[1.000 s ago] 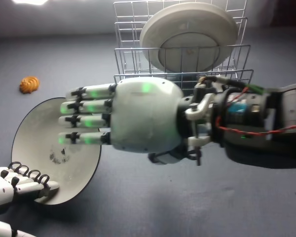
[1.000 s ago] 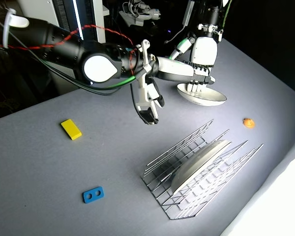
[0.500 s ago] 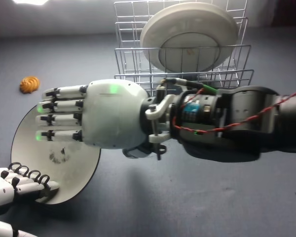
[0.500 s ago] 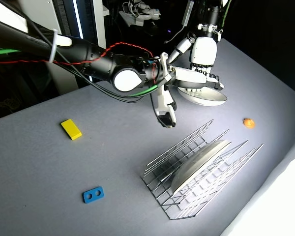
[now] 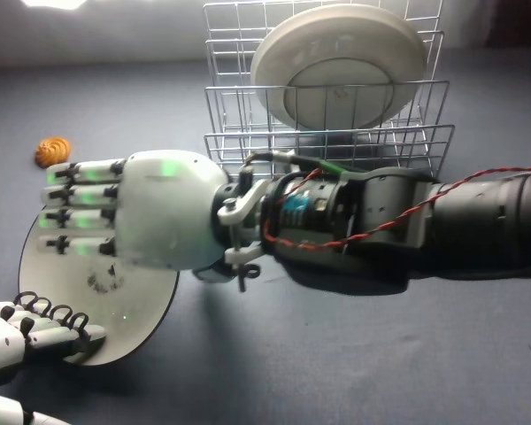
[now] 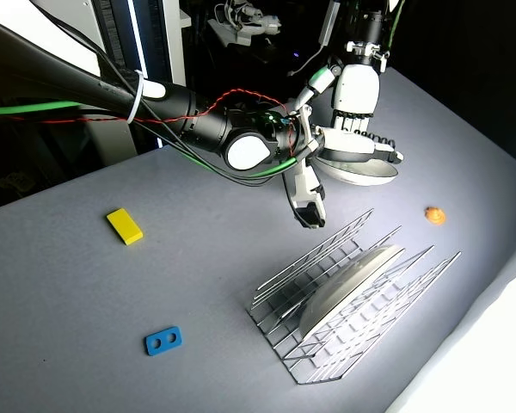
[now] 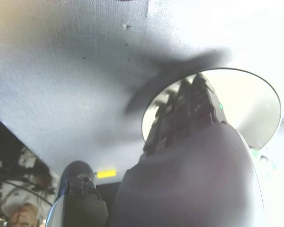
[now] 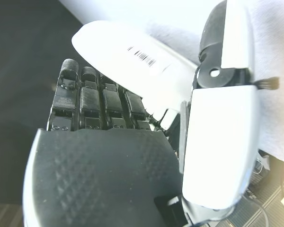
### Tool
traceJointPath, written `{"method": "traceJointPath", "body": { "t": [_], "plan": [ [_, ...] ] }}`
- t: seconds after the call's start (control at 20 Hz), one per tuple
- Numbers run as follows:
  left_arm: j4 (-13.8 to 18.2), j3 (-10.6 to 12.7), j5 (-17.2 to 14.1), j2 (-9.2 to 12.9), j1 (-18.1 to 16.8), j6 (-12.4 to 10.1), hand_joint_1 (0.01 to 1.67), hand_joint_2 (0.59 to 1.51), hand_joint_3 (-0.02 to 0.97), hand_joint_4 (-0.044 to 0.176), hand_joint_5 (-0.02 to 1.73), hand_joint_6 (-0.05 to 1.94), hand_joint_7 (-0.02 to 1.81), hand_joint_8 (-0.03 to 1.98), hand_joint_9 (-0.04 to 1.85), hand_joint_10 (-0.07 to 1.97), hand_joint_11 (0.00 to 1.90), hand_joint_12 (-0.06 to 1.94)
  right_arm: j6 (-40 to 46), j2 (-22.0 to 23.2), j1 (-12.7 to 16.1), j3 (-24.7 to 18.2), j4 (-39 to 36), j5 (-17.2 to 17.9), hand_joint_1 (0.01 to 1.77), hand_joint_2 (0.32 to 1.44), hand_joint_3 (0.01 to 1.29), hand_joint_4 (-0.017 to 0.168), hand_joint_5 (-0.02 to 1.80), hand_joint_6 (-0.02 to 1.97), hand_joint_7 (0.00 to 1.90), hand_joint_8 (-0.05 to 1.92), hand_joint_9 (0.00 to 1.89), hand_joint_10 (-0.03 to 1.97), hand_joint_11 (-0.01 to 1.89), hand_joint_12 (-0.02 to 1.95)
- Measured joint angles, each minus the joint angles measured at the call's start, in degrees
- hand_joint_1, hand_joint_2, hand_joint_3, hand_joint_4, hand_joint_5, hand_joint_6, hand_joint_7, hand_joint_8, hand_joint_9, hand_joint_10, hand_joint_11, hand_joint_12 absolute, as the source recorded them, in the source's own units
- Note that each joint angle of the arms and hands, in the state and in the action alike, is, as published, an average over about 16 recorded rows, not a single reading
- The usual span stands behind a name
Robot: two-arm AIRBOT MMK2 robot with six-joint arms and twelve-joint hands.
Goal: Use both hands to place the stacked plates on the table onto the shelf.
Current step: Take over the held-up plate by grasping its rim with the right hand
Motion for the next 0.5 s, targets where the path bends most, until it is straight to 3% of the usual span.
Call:
{"method": "traceJointPath", "body": {
  "t": [0.25, 0.5],
  "plan": [
    [-0.5, 0.0, -0.3, 0.0, 0.2, 0.0, 0.02, 1.066, -0.002, -0.008, -0.01, -0.02, -0.01, -0.01, 0.01, -0.02, 0.01, -0.03, -0.2, -2.0, -0.2, 1.7, 0.0, 0.6, 1.14, 0.83, 0.01, 0.004, 0.22, 0.04, 0.20, 0.02, 0.17, 0.03, 0.05, 0.47],
    [-0.9, 0.2, -0.8, 0.0, 0.5, -0.1, 0.02, 1.062, -0.001, -0.007, -0.01, -0.02, -0.01, -0.01, 0.01, -0.01, 0.01, -0.04, -0.5, -3.0, -0.2, 2.4, -0.3, 1.4, 1.16, 0.87, 0.01, 0.000, 0.47, 0.08, 0.48, 0.10, 0.47, 0.14, 0.24, 0.80]
  ]
}}
